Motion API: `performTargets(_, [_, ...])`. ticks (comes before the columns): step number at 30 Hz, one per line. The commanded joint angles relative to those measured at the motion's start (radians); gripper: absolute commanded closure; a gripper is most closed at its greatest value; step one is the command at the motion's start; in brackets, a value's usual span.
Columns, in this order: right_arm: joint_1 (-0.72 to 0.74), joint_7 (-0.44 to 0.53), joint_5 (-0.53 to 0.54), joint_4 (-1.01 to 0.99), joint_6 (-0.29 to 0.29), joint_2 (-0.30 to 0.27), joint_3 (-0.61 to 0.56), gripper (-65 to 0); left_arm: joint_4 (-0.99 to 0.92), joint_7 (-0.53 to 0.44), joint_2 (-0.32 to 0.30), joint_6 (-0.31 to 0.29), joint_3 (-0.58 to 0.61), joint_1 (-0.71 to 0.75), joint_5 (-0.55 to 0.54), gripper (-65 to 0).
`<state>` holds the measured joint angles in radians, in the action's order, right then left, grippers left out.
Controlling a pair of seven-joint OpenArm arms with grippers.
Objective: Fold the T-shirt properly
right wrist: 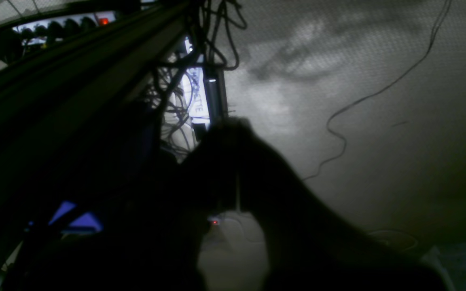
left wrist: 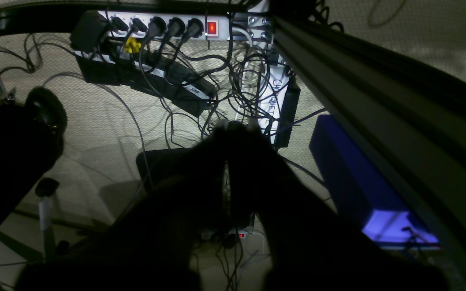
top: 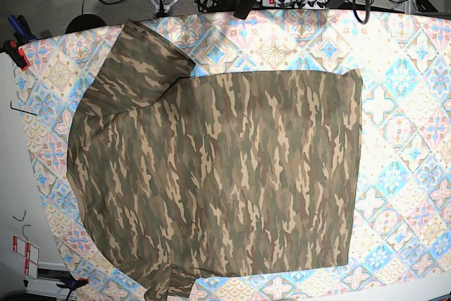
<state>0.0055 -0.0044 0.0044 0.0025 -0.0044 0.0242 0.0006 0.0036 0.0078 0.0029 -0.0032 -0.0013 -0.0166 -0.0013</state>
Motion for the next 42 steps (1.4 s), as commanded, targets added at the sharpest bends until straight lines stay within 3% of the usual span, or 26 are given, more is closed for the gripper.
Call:
performTargets(1, [0.003,0.004,-0.002,0.0,0.002,-0.004,-0.001,0.0,0.0,-0.002,0.004,0.001,0.002,0.0,0.002,0.0])
performTargets(36, [-0.002,0.004,-0.036,-0.002,0.002,-0.036,0.005,0.0,0.0,-0.007,-0.002,0.004,0.007,0.013,0.007,0.0])
performTargets(39, [-0.029,0.017,-0.036,-0.002,0.002,-0.053,0.008,0.0,0.006,-0.027,-0.024,0.006,0.007,0.045,0.007,0.0])
performTargets(42, [-0.063,0.086,-0.034,-0.002,0.002,-0.053,0.009,0.0,0.006,-0.111,-0.031,0.006,0.007,0.086,0.007,0.0])
